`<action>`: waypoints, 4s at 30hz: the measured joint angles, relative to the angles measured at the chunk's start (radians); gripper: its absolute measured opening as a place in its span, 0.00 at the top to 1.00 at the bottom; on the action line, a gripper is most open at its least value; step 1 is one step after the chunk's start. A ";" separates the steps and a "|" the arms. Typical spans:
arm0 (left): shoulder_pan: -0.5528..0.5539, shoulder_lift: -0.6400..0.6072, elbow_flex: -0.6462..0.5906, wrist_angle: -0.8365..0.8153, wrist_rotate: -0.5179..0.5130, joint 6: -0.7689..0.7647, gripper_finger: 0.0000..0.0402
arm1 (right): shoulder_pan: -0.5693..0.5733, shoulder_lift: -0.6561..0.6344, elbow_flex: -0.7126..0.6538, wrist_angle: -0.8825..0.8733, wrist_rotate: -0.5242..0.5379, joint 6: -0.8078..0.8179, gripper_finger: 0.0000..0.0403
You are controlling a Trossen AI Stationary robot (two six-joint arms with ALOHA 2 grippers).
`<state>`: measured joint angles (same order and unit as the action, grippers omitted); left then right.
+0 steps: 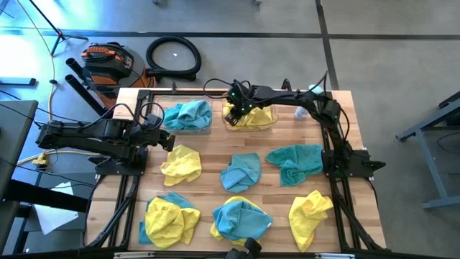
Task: Sort microfiber towel by color & place in baskets
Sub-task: Put the yellow towel into the right transparent bin, then put the blue towel into the left transparent bin
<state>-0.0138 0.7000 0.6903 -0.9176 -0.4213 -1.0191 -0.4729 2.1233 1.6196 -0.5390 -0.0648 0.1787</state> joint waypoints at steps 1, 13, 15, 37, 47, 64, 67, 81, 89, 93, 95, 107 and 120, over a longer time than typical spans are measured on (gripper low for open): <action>0.000 0.000 0.000 0.000 0.000 0.000 0.72 | -0.001 -0.008 0.003 -0.012 -0.006 -0.001 0.76; 0.000 0.000 0.000 -0.003 -0.007 0.000 0.72 | -0.032 -0.099 0.197 -0.332 0.035 -0.003 0.60; 0.000 0.000 0.000 -0.003 -0.007 0.000 0.72 | -0.034 -0.100 0.200 -0.344 0.073 -0.003 0.60; 0.000 0.000 0.000 -0.003 -0.014 -0.001 0.72 | -0.045 -0.093 -0.147 -0.012 0.000 0.013 0.67; 0.000 0.000 0.000 -0.003 -0.013 0.000 0.72 | -0.044 -0.101 0.186 -0.380 0.012 -0.080 0.67; 0.000 0.000 0.000 -0.007 0.026 0.115 0.72 | 0.137 -0.574 -0.249 -0.258 0.174 0.363 0.70; 0.000 0.000 0.000 -0.006 0.026 0.163 0.72 | 0.243 -0.704 -0.381 -0.188 0.245 0.511 0.72; 0.000 0.000 0.000 -0.005 0.026 0.241 0.72 | 0.750 -0.826 -0.589 -0.196 0.510 1.174 0.96; 0.000 0.003 0.000 -0.005 0.078 0.184 0.72 | 0.903 -0.826 -0.588 -0.375 0.520 1.401 0.99; -0.009 0.031 0.000 -0.005 0.145 0.121 0.72 | 0.962 -0.827 -0.588 -0.544 0.476 1.529 1.00; -0.026 0.059 0.000 -0.005 0.173 0.066 0.73 | 0.989 -0.827 -0.588 -0.579 0.451 1.542 1.00; -0.181 0.301 0.009 0.246 0.151 -0.193 0.81 | 1.133 -0.827 -0.588 -0.650 0.371 1.501 1.00; -0.239 0.668 0.375 0.204 0.069 -0.259 0.92 | 1.189 -0.827 -0.587 -0.821 0.427 1.468 1.00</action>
<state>-0.2527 1.3684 1.0651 -0.7139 -0.3527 -1.2776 0.7158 1.2961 1.0325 -1.3597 0.3627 1.6467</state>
